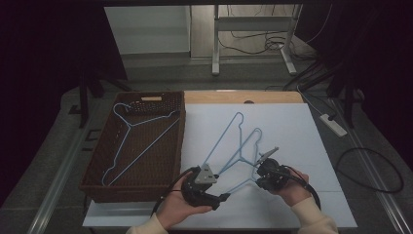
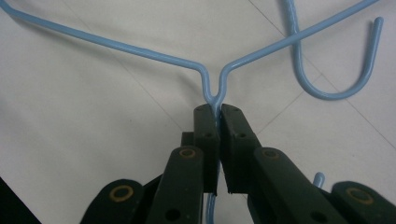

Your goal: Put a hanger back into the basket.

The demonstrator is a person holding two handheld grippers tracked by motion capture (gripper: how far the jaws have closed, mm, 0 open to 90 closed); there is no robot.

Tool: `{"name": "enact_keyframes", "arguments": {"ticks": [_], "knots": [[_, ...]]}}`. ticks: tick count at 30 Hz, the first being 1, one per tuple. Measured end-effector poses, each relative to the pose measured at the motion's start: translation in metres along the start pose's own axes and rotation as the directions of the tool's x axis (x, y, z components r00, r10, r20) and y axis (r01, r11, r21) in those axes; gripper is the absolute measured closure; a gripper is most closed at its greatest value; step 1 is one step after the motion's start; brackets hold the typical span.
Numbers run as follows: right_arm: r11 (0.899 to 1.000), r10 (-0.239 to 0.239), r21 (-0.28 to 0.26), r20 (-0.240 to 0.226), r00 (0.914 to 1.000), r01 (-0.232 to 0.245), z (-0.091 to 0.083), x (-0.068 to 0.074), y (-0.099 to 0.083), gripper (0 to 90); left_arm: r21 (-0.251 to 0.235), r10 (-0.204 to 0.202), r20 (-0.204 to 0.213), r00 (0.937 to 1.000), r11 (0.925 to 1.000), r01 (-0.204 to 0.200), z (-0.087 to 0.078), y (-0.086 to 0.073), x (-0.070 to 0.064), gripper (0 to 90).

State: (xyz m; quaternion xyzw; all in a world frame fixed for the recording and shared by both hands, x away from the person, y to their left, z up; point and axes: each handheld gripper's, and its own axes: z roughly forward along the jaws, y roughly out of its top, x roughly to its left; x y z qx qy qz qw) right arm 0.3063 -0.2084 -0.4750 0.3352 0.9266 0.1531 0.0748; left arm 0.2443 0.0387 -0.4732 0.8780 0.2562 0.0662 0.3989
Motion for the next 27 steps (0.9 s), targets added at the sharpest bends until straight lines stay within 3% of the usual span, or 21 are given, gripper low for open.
{"name": "enact_keyframes", "arguments": {"ticks": [10,19,27], "knots": [[1.0,0.0,-0.008,-0.006,1.0,0.0,-0.003,0.0,0.002,86.0,0.056,-0.007,0.024,0.9997,0.9984,0.005,0.028,0.003,0.002,32.0],[1.0,-0.01,-0.005,-0.005,0.9999,0.01,-0.004,0.002,0.005,86.0,0.113,-0.003,0.014,0.9999,0.9936,0.002,0.052,0.008,0.008,34.6],[1.0,-0.019,-0.007,0.005,0.9998,0.019,-0.01,0.006,0.008,86.0,0.16,-0.004,0.03,0.9995,0.9871,-0.001,0.067,0.009,0.009,56.3]]}}
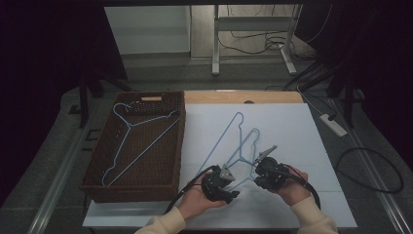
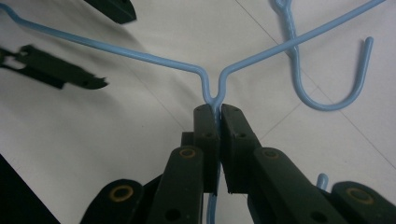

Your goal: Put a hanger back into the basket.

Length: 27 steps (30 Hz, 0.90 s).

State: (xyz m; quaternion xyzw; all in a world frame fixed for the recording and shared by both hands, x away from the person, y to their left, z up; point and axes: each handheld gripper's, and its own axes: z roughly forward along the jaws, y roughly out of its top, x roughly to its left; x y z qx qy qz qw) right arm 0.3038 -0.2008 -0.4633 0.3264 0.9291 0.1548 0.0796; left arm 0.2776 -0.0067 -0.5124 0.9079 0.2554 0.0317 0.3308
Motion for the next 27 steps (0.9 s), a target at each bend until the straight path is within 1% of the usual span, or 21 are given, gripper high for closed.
{"name": "enact_keyframes", "arguments": {"ticks": [4,6,8,9,10,11,12,13,14,15,16,17,18,19,20,21,22,24,25,26,27], "knots": [[1.0,-0.002,-0.012,0.005,1.0,0.002,-0.002,0.001,0.001,85.9,0.017,0.006,0.016,0.9999,0.9998,-0.006,0.001,0.001,-0.001,72.4],[1.0,-0.004,-0.018,0.006,1.0,0.004,-0.006,0.001,0.001,85.8,0.02,0.005,0.012,0.9999,0.9998,-0.005,0.001,0.001,-0.002,79.6],[1.0,-0.004,-0.028,0.005,1.0,0.004,-0.009,0.001,0.001,85.8,0.018,-0.02,0.021,0.9996,0.9997,0.019,0.0,0.001,0.0,84.2],[0.999,0.0,-0.038,0.003,1.0,0.0,-0.01,0.001,0.001,85.6,0.018,-0.02,0.021,0.9996,0.9997,0.019,0.0,0.001,0.0,84.9],[0.999,0.0,-0.038,0.003,1.0,0.0,-0.01,0.001,0.001,85.6,0.014,-0.033,0.022,0.9992,0.9993,0.033,-0.001,0.001,0.001,84.9],[0.999,-0.005,-0.054,0.003,1.0,0.005,-0.012,0.001,0.001,84.6,0.014,-0.04,0.011,0.9991,0.9991,0.04,-0.003,0.001,0.002,86.0],[0.998,-0.007,-0.063,0.006,1.0,0.007,-0.012,0.001,0.001,82.8,0.012,-0.049,0.005,0.9988,0.9987,0.049,-0.003,0.001,0.002,86.2],[0.997,-0.006,-0.074,0.005,1.0,0.006,-0.013,0.001,0.001,78.8,0.012,-0.052,-0.004,0.9987,0.9986,0.052,-0.004,0.0,0.002,86.2],[0.995,-0.006,-0.098,0.007,1.0,0.007,-0.016,0.001,0.0,67.4,0.012,-0.052,-0.004,0.9987,0.9986,0.052,-0.004,0.0,0.002,86.3],[0.995,-0.006,-0.098,0.007,1.0,0.007,-0.016,0.001,0.0,67.4,0.005,-0.063,-0.009,0.998,0.998,0.063,-0.004,0.0,0.001,86.3],[0.991,-0.004,-0.135,0.004,1.0,0.004,-0.018,-0.001,-0.001,60.1,0.005,-0.067,-0.012,0.9977,0.9977,0.067,-0.005,-0.001,0.002,86.3],[0.984,0.003,-0.18,-0.002,1.0,-0.003,-0.021,-0.003,-0.002,56.0,0.005,-0.069,-0.017,0.9975,0.9976,0.069,-0.006,-0.002,0.002,86.4],[0.972,0.014,-0.235,0.001,0.9999,-0.013,-0.025,-0.006,-0.004,50.6,-0.001,-0.072,-0.017,0.9972,0.9974,0.072,-0.006,-0.002,0.002,86.4],[0.954,0.025,-0.298,0.011,0.9996,-0.02,-0.029,-0.008,-0.006,44.2,-0.008,-0.077,-0.021,0.9968,0.997,0.077,-0.007,-0.003,0.002,86.4],[0.929,0.038,-0.369,0.024,0.999,-0.027,-0.032,-0.013,-0.009,40.8,-0.014,-0.08,-0.025,0.9965,0.9967,0.08,-0.009,-0.003,0.003,86.4],[0.906,0.054,-0.422,0.02,0.9983,-0.041,-0.035,-0.017,-0.012,39.0,-0.019,-0.082,-0.029,0.9962,0.9965,0.082,-0.009,-0.004,0.003,86.4],[0.889,0.063,-0.455,0.014,0.9979,-0.05,-0.037,-0.02,-0.014,36.7,-0.025,-0.086,-0.032,0.9958,0.9961,0.085,-0.011,-0.004,0.004,86.4],[0.844,0.079,-0.532,-0.005,0.9968,-0.07,-0.04,-0.028,-0.022,34.1,-0.038,-0.089,-0.037,0.9953,0.9955,0.087,-0.013,-0.005,0.004,86.4],[0.836,0.083,-0.544,-0.011,0.9965,-0.075,-0.041,-0.03,-0.024,32.8,-0.048,-0.089,-0.046,0.995,0.995,0.087,-0.016,-0.005,0.004,86.4],[0.819,0.081,-0.569,-0.004,0.9967,-0.069,-0.042,-0.034,-0.029,30.5,-0.057,-0.091,-0.048,0.9947,0.9945,0.088,-0.017,-0.006,0.004,86.4],[0.809,0.088,-0.584,0.002,0.9961,-0.07,-0.043,-0.036,-0.032,29.3,-0.065,-0.095,-0.048,0.9943,0.9937,0.092,-0.019,-0.006,0.004,86.4]]}}
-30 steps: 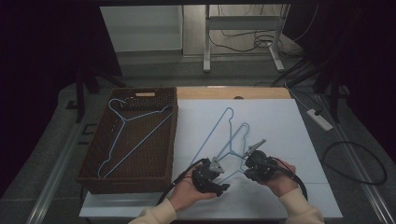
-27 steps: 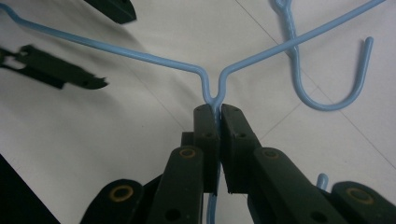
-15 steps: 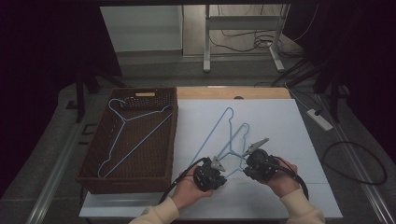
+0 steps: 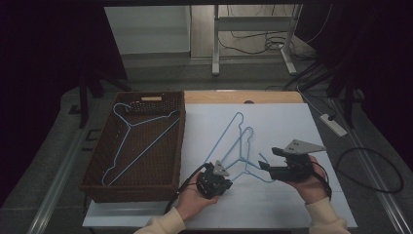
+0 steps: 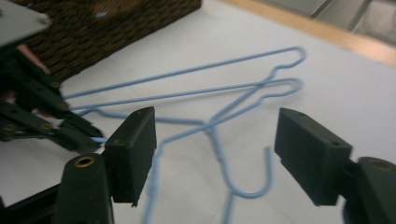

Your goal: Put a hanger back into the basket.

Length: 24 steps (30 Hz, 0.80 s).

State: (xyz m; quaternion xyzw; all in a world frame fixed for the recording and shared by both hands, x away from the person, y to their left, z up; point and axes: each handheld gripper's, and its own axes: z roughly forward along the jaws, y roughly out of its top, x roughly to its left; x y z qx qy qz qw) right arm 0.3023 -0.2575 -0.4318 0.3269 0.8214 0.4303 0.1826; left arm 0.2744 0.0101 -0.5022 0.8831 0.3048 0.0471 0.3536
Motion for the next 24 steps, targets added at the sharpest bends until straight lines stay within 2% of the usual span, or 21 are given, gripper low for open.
{"name": "enact_keyframes", "arguments": {"ticks": [1,4,7,11,16,19,24], "knots": [[1.0,0.012,-0.022,0.01,0.9999,-0.011,-0.004,-0.004,-0.002,27.5,-0.005,0.0,-0.001,1.0,1.0,0.0,-0.001,0.0,0.0,86.5],[0.997,0.048,-0.064,-0.001,0.9989,-0.048,-0.011,-0.013,-0.009,26.5,-0.018,-0.001,-0.008,1.0,0.9998,0.0,-0.005,-0.001,0.001,86.5],[0.993,0.077,-0.085,0.001,0.997,-0.076,-0.015,-0.02,-0.017,25.5,-0.037,-0.005,-0.017,0.9998,0.9993,0.005,-0.009,-0.001,0.001,86.4],[0.991,0.098,-0.091,0.011,0.9951,-0.097,-0.016,-0.026,-0.026,25.4,-0.065,-0.011,-0.025,0.9996,0.9978,0.009,-0.016,-0.002,0.0,86.5],[0.987,0.125,-0.104,0.008,0.9921,-0.124,-0.017,-0.031,-0.031,25.3,-0.067,-0.012,-0.033,0.9994,0.9977,0.01,-0.02,-0.003,0.001,86.6],[0.982,0.137,-0.133,0.015,0.9905,-0.134,-0.022,-0.035,-0.034,26.2,-0.069,-0.022,-0.034,0.9992,0.9974,0.02,-0.022,-0.005,0.004,86.6],[0.984,0.133,-0.125,0.026,0.9908,-0.129,-0.025,-0.037,-0.038,26.3,-0.091,-0.024,-0.035,0.9991,0.9956,0.021,-0.027,-0.005,0.003,86.6]]}}
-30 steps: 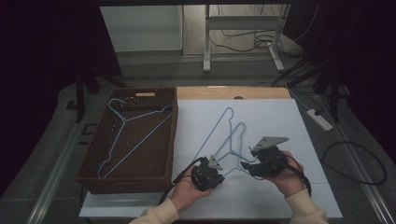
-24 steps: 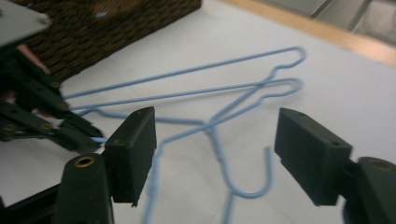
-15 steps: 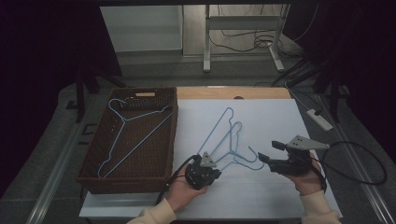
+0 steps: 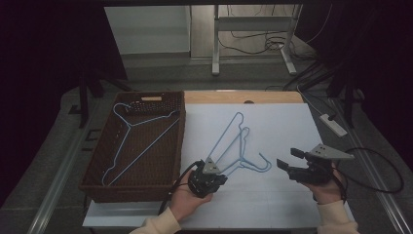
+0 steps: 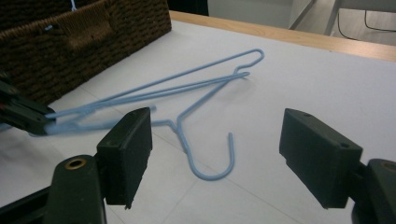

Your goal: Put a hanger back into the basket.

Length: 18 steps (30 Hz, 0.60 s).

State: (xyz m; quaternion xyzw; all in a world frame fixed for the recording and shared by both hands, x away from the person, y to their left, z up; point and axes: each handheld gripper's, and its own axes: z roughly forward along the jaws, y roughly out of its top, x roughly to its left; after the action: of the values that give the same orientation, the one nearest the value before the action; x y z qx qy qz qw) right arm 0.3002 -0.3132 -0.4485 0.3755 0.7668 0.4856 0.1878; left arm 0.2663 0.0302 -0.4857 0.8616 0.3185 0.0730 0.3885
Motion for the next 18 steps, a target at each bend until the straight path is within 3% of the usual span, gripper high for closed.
{"name": "enact_keyframes", "arguments": {"ticks": [5,13,18], "knots": [[0.999,-0.02,0.035,0.019,0.9996,0.02,0.005,0.001,-0.007,26.6,-0.031,-0.002,-0.011,0.9999,0.9995,0.002,-0.008,0.003,-0.001,86.8],[0.994,-0.045,0.105,0.01,0.999,0.043,0.018,0.007,-0.02,26.7,-0.076,-0.005,-0.017,0.9998,0.9971,0.003,-0.022,0.008,-0.002,87.0],[0.992,-0.057,0.109,0.001,0.9984,0.057,0.019,0.01,-0.022,26.7,-0.115,-0.008,-0.007,0.9999,0.9933,0.007,-0.039,0.013,-0.002,87.0]]}}
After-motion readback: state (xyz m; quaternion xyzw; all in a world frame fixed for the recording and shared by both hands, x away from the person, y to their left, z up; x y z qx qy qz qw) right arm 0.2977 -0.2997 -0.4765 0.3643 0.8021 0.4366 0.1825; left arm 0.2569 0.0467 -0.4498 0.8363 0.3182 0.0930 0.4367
